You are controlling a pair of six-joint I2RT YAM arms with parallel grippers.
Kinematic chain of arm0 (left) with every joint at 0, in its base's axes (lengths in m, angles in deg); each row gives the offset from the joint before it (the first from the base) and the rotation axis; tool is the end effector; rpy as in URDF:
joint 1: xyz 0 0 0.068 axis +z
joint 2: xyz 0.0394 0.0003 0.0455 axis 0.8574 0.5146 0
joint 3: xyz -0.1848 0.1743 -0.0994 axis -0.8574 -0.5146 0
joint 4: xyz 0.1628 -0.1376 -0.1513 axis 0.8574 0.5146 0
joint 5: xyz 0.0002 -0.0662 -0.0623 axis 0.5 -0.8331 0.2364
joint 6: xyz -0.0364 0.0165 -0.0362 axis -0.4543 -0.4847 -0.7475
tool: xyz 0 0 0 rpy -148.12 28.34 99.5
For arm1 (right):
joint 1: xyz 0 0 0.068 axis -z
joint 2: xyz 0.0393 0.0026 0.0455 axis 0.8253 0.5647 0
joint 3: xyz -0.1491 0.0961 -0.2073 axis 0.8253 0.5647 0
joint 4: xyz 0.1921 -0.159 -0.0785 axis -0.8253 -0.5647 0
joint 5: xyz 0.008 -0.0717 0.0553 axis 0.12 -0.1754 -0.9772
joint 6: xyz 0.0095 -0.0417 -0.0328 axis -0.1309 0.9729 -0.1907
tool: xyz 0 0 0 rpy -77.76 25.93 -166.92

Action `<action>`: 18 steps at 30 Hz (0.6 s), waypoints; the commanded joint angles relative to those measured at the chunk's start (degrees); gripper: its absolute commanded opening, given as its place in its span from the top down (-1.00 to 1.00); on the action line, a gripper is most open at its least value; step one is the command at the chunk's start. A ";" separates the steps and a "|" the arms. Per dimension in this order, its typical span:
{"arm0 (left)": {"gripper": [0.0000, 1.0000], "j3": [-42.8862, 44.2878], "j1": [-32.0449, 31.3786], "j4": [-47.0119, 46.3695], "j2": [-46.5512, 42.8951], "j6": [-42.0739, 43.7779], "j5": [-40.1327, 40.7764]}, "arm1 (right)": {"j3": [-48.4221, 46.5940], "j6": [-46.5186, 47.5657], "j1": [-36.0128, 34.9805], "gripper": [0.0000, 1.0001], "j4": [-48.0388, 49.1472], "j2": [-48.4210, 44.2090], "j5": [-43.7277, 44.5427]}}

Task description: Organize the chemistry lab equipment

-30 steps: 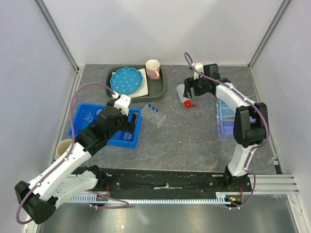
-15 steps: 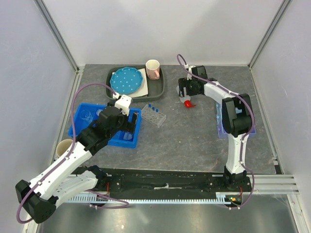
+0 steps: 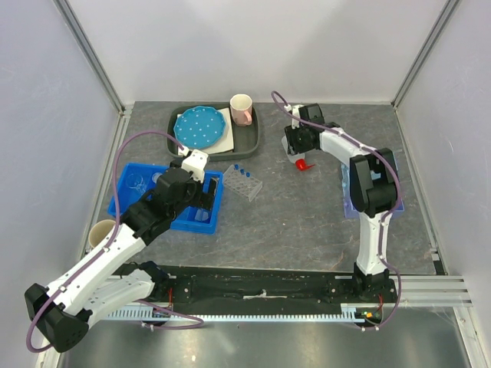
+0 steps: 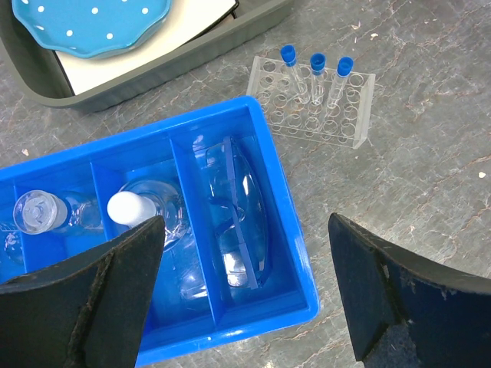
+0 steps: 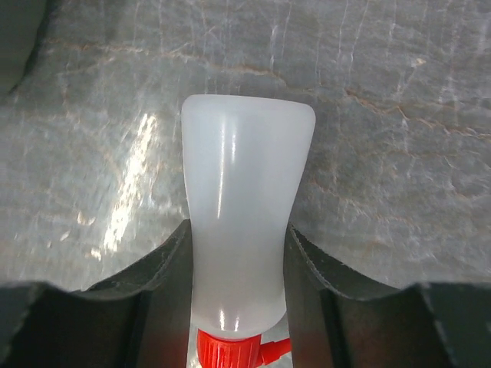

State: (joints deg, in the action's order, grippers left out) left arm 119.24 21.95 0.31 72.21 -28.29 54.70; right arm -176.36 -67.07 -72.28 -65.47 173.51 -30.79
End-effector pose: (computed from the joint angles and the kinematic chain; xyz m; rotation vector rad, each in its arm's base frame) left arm 0.1597 -0.1090 0.3070 0.4449 2.0239 -0.1625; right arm 0.4516 0.1381 0.1872 -0.4327 2.4189 0.2112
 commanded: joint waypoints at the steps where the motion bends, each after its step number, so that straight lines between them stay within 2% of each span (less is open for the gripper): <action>1: -0.86 0.08 0.08 -2.47 -1.30 2.21 0.93 | 0.09 8.21 -0.12 0.48 -6.28 -12.85 -2.68; 6: -0.86 0.17 0.08 -2.47 -2.36 2.12 0.40 | 0.00 19.73 -0.03 0.49 -21.29 -21.92 -0.33; 9: -0.86 0.17 0.08 -2.47 -3.15 2.12 0.49 | 2.28 29.31 0.14 0.49 -29.98 -30.77 0.56; 14: -0.86 0.26 0.08 -2.55 -3.85 1.95 -0.39 | 5.18 45.28 1.20 0.48 -43.54 -40.29 4.23; 18: -0.86 0.26 0.08 -2.55 -3.86 1.86 -1.09 | 18.00 59.80 4.18 0.47 -45.76 -50.46 12.41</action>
State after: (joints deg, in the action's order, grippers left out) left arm 119.24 21.95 0.29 69.13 -28.29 54.48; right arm -168.21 -25.76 -70.67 -101.45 129.25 -27.19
